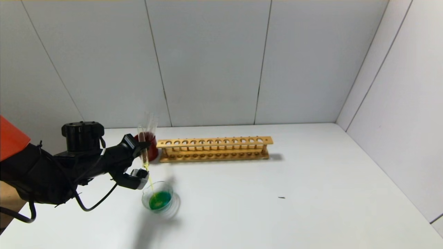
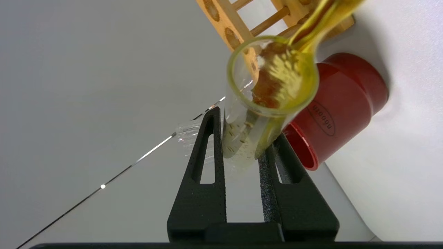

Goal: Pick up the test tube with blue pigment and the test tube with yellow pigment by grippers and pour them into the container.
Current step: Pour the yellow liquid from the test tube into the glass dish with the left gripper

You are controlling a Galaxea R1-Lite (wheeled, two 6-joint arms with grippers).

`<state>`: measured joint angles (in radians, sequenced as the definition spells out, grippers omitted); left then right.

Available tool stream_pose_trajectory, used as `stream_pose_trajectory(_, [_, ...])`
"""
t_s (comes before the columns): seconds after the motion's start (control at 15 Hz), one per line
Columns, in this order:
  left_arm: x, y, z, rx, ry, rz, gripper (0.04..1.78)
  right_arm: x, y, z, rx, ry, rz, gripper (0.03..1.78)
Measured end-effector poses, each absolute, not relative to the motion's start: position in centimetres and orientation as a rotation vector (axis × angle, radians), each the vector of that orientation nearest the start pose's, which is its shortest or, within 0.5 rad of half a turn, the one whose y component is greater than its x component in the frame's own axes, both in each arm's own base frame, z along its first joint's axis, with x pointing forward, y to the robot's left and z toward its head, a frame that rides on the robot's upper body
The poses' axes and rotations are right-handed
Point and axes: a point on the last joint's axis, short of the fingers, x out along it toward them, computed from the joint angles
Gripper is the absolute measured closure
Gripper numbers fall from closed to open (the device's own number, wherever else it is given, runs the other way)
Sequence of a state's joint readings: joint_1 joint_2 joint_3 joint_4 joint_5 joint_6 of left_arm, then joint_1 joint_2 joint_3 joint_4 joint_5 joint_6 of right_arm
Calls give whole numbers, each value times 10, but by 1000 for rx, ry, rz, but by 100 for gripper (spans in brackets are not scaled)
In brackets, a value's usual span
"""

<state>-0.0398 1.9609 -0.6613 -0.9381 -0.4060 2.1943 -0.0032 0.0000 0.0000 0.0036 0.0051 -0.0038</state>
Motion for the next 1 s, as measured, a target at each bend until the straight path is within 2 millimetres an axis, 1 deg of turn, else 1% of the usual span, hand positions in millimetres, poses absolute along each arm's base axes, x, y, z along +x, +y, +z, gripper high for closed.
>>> stream_pose_trajectory(0.73, [322, -22, 108, 2110, -332, -591, 150, -23, 0, 75, -4, 3, 2, 6])
stream_pose_trajectory(1.0, [320, -28, 115, 2128, -367, -577, 150, -23, 0, 75, -4, 3, 2, 6])
